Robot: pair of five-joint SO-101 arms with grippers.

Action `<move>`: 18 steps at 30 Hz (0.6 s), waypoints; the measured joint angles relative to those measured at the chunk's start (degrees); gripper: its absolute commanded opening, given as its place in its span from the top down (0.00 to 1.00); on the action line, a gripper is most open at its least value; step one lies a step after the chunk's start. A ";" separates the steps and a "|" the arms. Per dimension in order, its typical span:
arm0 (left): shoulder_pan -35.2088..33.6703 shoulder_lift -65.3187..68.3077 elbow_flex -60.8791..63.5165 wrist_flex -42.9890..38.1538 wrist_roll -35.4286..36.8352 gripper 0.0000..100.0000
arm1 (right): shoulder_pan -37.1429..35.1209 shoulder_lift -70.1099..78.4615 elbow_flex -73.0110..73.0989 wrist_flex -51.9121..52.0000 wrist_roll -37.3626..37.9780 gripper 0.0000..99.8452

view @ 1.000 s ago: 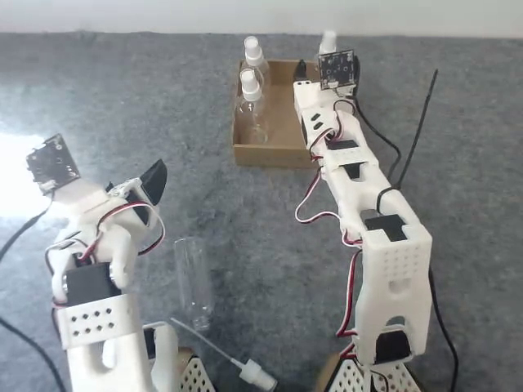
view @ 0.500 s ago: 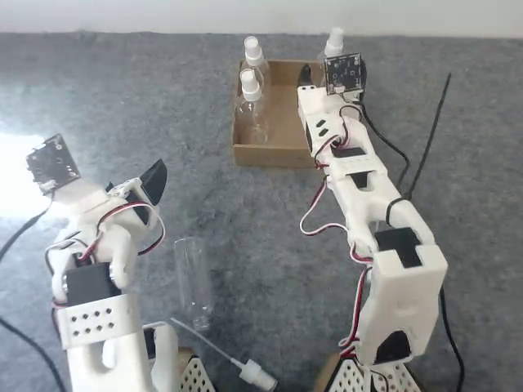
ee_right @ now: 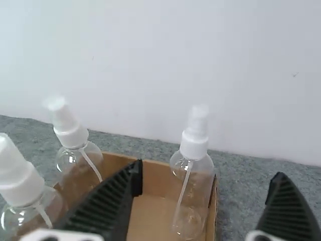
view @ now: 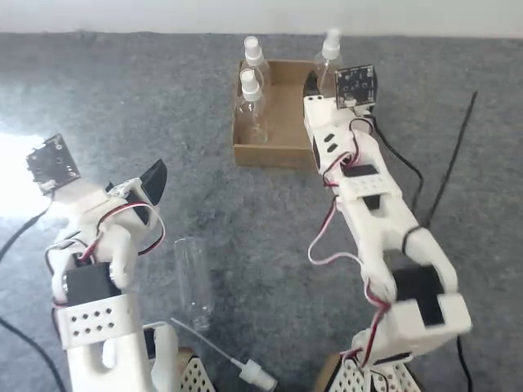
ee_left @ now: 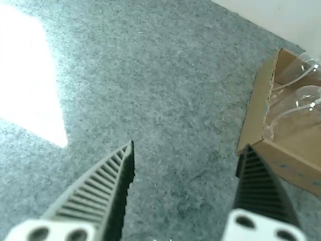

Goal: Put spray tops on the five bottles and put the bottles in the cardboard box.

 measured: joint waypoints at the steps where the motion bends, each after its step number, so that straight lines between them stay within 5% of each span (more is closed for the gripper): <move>1: 0.00 0.00 0.00 0.00 0.00 0.70 | 0.00 -2.11 1.58 0.00 0.00 0.65; 7: 0.00 0.00 0.00 0.00 0.00 0.70 | 0.00 -15.30 5.63 13.45 -0.26 0.65; 18: 0.09 0.00 0.70 0.00 0.00 0.70 | 0.88 -38.51 5.71 55.47 -4.75 0.65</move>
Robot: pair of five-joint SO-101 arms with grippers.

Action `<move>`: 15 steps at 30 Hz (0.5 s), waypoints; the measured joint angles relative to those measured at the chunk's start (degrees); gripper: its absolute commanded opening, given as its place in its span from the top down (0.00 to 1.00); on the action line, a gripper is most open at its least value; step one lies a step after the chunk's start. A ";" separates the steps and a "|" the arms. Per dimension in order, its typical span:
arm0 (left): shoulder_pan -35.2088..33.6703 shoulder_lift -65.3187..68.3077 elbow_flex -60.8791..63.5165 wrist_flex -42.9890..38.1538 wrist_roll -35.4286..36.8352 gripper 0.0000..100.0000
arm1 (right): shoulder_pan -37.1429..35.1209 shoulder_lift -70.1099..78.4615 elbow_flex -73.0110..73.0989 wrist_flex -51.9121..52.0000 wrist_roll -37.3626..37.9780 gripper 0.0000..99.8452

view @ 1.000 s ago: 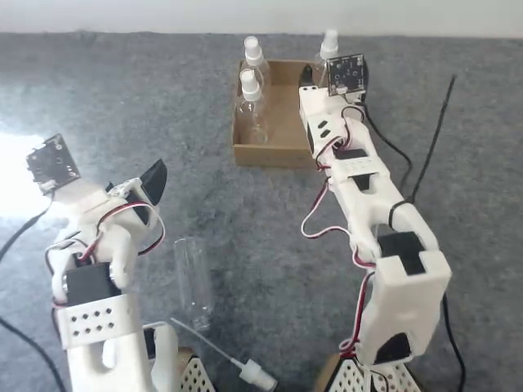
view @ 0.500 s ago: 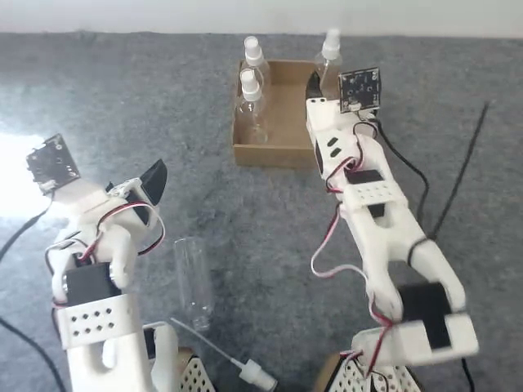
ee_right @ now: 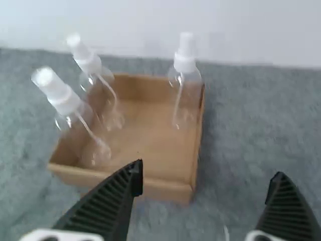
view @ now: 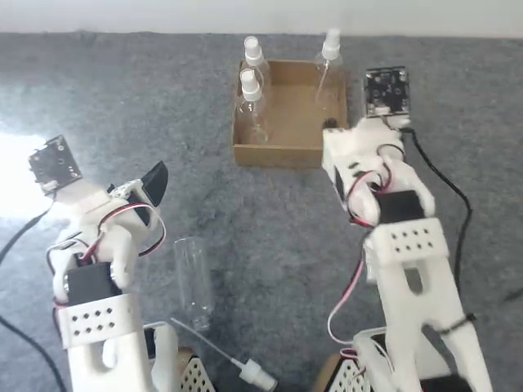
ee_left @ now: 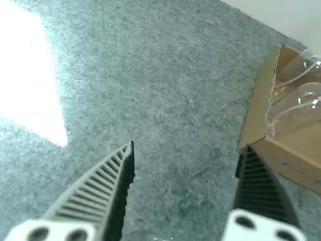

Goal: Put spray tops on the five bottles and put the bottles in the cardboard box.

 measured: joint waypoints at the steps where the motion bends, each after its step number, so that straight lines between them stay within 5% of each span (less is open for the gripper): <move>1: 0.00 0.00 0.00 0.00 0.00 0.70 | 0.79 -1.41 0.00 3.08 0.00 0.65; 9: -0.53 0.00 -0.35 0.00 0.00 0.70 | 2.20 -6.24 0.00 20.13 0.00 0.65; 15: -9.58 0.00 -3.16 0.00 0.00 0.70 | -3.87 -6.24 0.00 26.55 0.00 0.65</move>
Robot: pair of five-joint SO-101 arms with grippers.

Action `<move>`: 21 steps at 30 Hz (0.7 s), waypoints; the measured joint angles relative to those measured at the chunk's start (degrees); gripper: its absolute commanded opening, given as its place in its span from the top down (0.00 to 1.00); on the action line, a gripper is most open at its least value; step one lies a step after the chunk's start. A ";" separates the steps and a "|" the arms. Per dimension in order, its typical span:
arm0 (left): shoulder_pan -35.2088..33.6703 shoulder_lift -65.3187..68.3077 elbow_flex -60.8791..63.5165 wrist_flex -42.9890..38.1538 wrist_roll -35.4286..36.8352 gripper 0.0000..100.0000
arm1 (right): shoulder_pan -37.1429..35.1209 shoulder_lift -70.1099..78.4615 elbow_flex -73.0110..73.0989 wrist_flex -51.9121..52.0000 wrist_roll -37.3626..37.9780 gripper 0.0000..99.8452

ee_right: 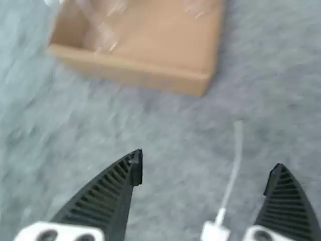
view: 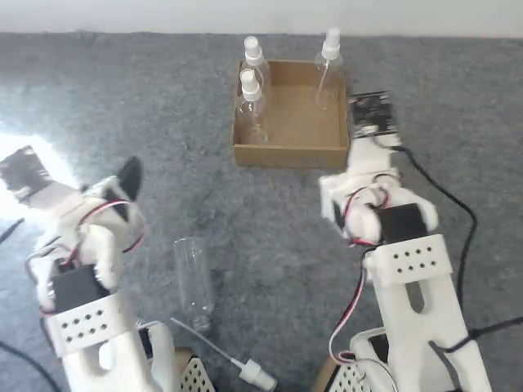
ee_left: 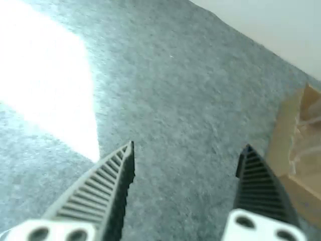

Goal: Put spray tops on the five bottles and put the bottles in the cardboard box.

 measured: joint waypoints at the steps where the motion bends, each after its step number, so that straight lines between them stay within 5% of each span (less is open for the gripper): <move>1: -1.85 0.00 0.00 0.00 0.26 0.70 | -1.76 0.00 0.00 0.88 0.00 0.65; 9: -10.99 0.00 0.00 0.00 2.29 0.70 | -21.45 0.00 0.00 1.32 -0.18 0.87; 21: -13.98 0.00 0.00 0.00 2.99 0.70 | -40.44 0.18 0.00 -13.54 -0.18 0.89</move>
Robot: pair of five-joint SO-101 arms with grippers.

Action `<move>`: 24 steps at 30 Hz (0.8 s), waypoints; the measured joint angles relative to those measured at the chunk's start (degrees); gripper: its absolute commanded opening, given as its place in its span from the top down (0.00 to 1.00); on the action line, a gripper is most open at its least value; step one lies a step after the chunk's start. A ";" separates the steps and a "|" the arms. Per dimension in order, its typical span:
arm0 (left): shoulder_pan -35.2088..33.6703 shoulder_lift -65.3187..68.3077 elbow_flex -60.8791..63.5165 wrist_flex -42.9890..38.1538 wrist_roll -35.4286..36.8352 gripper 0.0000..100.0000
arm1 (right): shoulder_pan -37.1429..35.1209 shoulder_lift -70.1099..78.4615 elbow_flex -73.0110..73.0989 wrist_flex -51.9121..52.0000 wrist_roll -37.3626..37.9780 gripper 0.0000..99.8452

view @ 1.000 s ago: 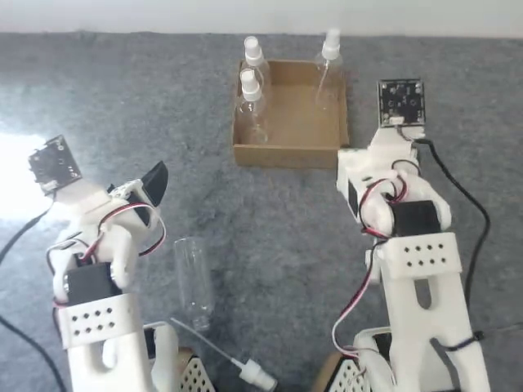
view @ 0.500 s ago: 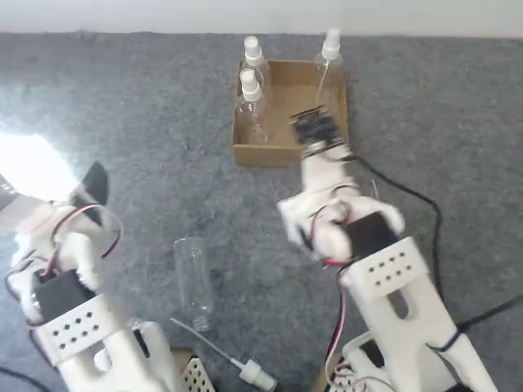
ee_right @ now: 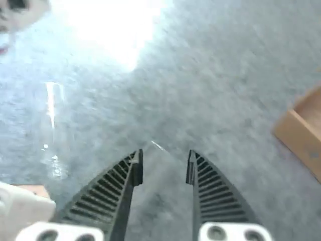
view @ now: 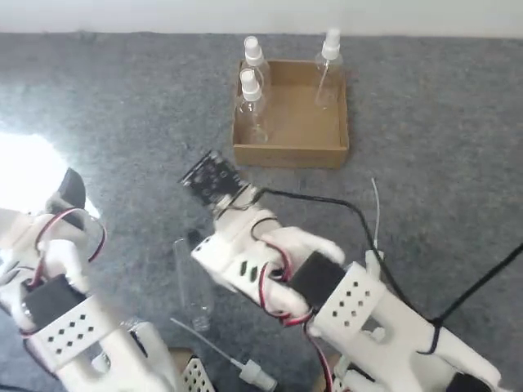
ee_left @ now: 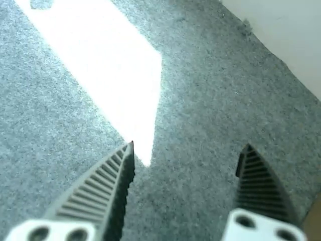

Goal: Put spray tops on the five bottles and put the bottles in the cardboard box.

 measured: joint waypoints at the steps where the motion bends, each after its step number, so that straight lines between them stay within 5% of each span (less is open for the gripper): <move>1: -0.09 0.00 0.00 0.00 0.00 0.70 | -0.79 0.62 0.00 -1.49 0.00 0.90; 12: -2.81 0.00 0.53 -4.75 2.29 0.70 | -3.60 24.00 0.00 -20.92 0.00 0.98; 24: -2.73 0.00 0.79 -5.27 2.29 0.70 | -3.96 41.23 -3.69 -24.00 7.74 0.98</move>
